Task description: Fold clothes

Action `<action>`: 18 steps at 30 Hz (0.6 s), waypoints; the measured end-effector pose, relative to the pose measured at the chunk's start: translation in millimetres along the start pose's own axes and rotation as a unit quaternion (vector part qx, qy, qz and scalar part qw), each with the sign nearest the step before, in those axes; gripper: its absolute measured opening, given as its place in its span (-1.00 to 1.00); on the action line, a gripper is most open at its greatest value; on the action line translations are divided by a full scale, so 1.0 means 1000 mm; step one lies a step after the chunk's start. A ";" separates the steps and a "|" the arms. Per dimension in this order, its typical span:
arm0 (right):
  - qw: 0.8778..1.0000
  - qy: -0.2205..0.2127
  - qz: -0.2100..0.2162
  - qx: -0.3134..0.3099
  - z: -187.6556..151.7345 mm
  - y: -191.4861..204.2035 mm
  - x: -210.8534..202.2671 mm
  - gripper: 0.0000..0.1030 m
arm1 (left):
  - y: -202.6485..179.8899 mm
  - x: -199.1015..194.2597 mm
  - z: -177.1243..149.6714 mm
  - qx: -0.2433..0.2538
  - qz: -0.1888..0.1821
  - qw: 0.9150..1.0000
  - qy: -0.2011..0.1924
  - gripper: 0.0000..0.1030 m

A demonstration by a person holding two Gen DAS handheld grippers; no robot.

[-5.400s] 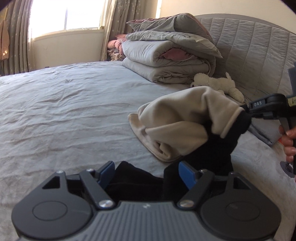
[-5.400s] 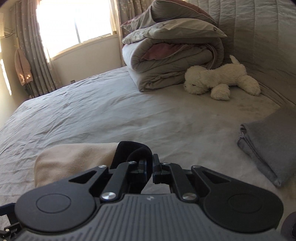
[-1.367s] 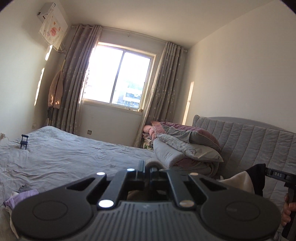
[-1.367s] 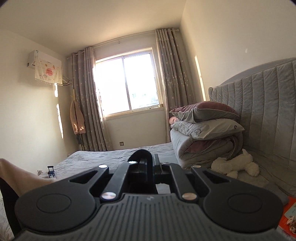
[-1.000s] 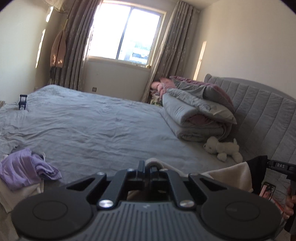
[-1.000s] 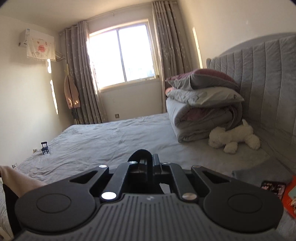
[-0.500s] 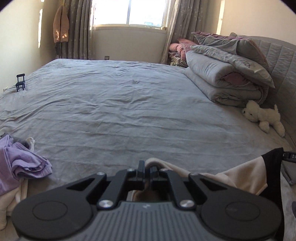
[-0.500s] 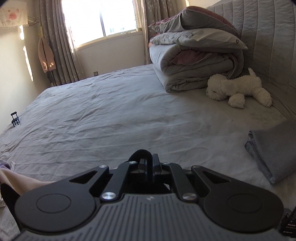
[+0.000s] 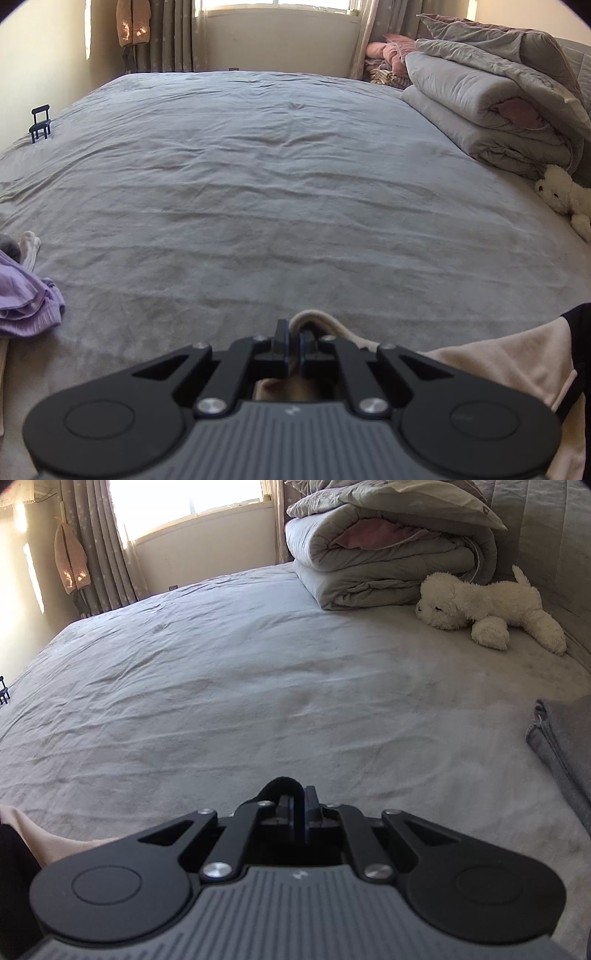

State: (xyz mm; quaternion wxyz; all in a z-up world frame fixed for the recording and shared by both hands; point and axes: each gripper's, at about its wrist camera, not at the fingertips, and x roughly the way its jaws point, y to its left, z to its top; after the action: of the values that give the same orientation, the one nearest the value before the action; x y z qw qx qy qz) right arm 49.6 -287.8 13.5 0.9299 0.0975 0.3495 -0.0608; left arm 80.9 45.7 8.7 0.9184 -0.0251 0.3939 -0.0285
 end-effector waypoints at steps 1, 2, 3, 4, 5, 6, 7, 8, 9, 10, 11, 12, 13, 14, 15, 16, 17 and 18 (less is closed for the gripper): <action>1.000 0.002 0.002 0.002 -0.001 -0.002 0.001 -0.87 | -0.001 0.000 -0.001 0.000 -0.001 1.000 0.002 -0.90; 1.000 0.004 0.004 0.005 -0.002 -0.003 0.002 -0.84 | -0.001 0.000 -0.002 0.000 -0.002 1.000 0.003 -0.89; 1.000 0.008 0.007 0.007 -0.002 -0.004 0.003 -0.83 | -0.001 0.000 -0.001 0.000 -0.003 1.000 0.003 -0.80; 1.000 0.012 0.009 0.008 -0.002 -0.005 0.004 -0.80 | -0.003 -0.003 -0.001 0.003 -0.005 1.000 0.003 -0.75; 1.000 0.017 0.012 0.008 -0.002 -0.005 0.004 -0.74 | -0.005 -0.008 -0.002 0.005 -0.008 1.000 0.002 -0.63; 1.000 0.021 0.015 0.008 -0.002 -0.005 0.003 -0.74 | -0.006 -0.012 -0.002 0.008 -0.012 1.000 0.001 -0.49; 0.999 0.026 0.018 0.007 -0.002 -0.005 0.002 -0.72 | -0.009 -0.018 -0.003 0.011 -0.013 1.000 0.000 -0.42; 0.999 0.030 0.021 0.007 -0.002 -0.006 0.001 -0.63 | -0.011 -0.023 -0.004 0.013 -0.014 1.000 0.000 -0.30; 0.999 0.031 0.022 0.008 -0.002 -0.006 -0.002 -0.52 | -0.013 -0.028 -0.004 0.015 -0.018 1.000 0.000 -0.24; 0.999 0.030 0.022 0.008 -0.002 -0.006 -0.005 -0.17 | -0.015 -0.032 -0.005 0.017 -0.023 1.000 0.001 -0.22; 0.999 0.030 0.023 0.008 -0.002 -0.006 -0.008 0.00 | -0.017 -0.038 -0.007 0.019 -0.030 0.999 0.002 -0.17; 0.999 0.028 0.026 0.005 -0.002 -0.006 -0.011 0.01 | -0.021 -0.044 -0.010 0.024 -0.036 0.999 0.005 -0.10; 0.999 0.027 0.031 -0.002 -0.002 -0.005 -0.014 0.01 | -0.024 -0.050 -0.013 0.030 -0.042 0.999 0.008 -0.04; 0.999 0.028 0.035 -0.009 -0.002 -0.004 -0.016 0.01 | -0.026 -0.055 -0.017 0.035 -0.053 0.998 0.011 0.12; 0.999 0.027 0.039 -0.016 -0.002 -0.003 -0.020 0.01 | -0.028 -0.061 -0.021 0.041 -0.064 0.997 0.015 0.20; 0.999 0.025 0.043 -0.023 -0.002 -0.004 -0.023 0.01 | -0.031 -0.067 -0.025 0.046 -0.075 0.996 0.019 0.20; 0.998 0.024 0.045 -0.029 -0.002 -0.004 -0.027 0.01 | -0.033 -0.072 -0.029 0.051 -0.081 0.995 0.023 0.21; 0.998 0.022 0.047 -0.036 -0.002 -0.005 -0.030 0.01 | -0.037 -0.075 -0.032 0.056 -0.086 0.994 0.027 0.22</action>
State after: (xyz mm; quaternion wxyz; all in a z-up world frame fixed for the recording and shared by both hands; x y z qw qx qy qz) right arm 24.8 -290.6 31.4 0.9268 0.0821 0.3665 -0.0020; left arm 4.6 13.7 42.9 0.9015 -0.0064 0.4126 -0.1303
